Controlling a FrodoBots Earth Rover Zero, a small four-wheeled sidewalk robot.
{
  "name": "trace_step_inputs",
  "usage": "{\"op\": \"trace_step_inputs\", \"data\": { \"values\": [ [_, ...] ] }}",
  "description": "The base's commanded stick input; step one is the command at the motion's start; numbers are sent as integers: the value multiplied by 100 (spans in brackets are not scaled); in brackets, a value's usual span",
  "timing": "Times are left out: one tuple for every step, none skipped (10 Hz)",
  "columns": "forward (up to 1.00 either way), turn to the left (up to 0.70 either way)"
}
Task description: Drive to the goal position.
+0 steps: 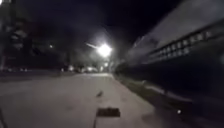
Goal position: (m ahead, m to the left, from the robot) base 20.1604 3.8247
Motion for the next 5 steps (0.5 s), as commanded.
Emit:
{"op": "trace_step_inputs", "data": {
  "values": [
    [70,0],
    [70,0],
    [70,-5],
    [70,-11],
    [70,-26]
  ]
}}
